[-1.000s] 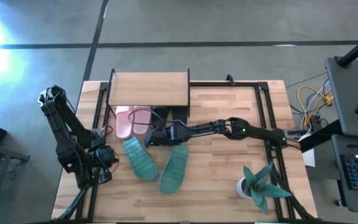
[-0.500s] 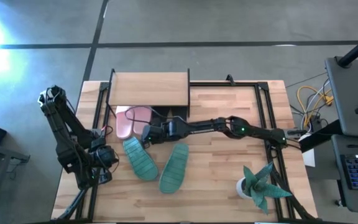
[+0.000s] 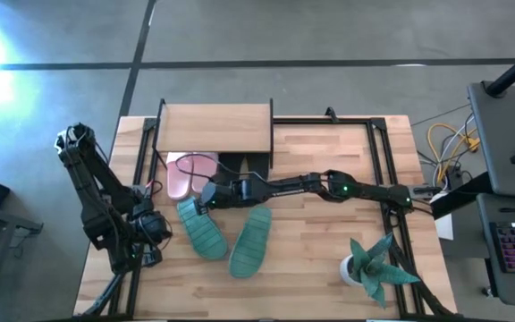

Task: Pick and place slides into the shelf
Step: Adjust the black and pink slides under the shelf

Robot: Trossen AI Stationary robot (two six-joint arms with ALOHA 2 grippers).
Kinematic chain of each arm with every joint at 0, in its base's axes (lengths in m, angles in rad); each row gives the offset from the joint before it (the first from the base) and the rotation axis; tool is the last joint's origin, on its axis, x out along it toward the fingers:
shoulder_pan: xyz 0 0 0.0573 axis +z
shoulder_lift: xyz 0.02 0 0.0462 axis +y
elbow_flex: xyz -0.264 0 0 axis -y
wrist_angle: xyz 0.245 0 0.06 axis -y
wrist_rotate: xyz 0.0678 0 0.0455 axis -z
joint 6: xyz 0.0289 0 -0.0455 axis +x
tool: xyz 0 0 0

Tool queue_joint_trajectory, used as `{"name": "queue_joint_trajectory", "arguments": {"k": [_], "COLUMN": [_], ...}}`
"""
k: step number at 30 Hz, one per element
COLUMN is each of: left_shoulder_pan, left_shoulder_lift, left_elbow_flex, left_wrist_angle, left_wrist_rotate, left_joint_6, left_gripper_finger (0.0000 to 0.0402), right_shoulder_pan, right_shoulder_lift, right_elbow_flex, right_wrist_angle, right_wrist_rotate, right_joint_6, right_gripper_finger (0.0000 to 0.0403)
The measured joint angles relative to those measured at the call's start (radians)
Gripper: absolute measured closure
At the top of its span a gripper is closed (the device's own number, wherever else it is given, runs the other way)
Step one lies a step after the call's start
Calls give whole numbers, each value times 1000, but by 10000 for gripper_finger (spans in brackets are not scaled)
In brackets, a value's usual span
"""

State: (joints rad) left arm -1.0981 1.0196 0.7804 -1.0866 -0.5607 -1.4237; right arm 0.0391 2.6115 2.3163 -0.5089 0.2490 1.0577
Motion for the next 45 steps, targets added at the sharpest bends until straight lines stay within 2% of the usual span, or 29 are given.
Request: {"name": "queue_joint_trajectory", "arguments": {"k": [3, 7, 9, 12, 15, 19, 21, 22, 25, 28, 30, 34, 37, 41, 45], "left_shoulder_pan": [2, 10, 20, 61, 131, 235, 304, 341, 471, 608, 701, 888, 1001, 1063, 1072], "left_shoulder_lift": [3, -19, -51, -112, -179, -289, -322, -333, -343, -338, -323, -269, -203, -100, -3], "left_elbow_flex": [-1, -2, -2, -2, -21, -125, -193, -221, -259, -269, -269, -266, -257, -232, -187], "left_wrist_angle": [-75, -209, -212, -184, -54, 381, 566, 606, 579, 513, 507, 503, 506, 508, 510], "left_wrist_rotate": [-52, -127, -177, -226, -231, -177, -163, -162, -153, -62, 28, 253, 417, 458, 472], "left_joint_6": [-97, -241, -239, -182, -31, 291, 391, 407, 385, 403, 483, 593, 600, 594, 591], "left_gripper_finger": [402, 402, 402, 402, 402, 402, 402, 402, 402, 402, 402, 402, 402, 402, 402], "right_shoulder_pan": [23, 82, 103, 116, 131, 165, 180, 185, 196, 197, 196, 192, 178, 159, 142], "right_shoulder_lift": [-24, -134, -188, -246, -303, -370, -387, -397, -433, -471, -485, -505, -511, -509, -509], "right_elbow_flex": [25, 38, 39, 36, 35, 36, 35, 34, 34, 35, 35, 35, 35, 34, 34], "right_wrist_angle": [-20, -141, -244, -423, -556, -667, -732, -760, -853, -910, -928, -944, -966, -997, -1006], "right_wrist_rotate": [67, 199, 217, 188, 97, 29, 59, 84, 176, 201, 203, 202, 196, 197, 205], "right_joint_6": [-65, -97, -89, -59, -48, -79, -90, -88, -59, -52, -77, -127, -161, -207, -258], "right_gripper_finger": [390, 390, 390, 390, 390, 390, 390, 390, 390, 390, 390, 390, 390, 390, 390]}}
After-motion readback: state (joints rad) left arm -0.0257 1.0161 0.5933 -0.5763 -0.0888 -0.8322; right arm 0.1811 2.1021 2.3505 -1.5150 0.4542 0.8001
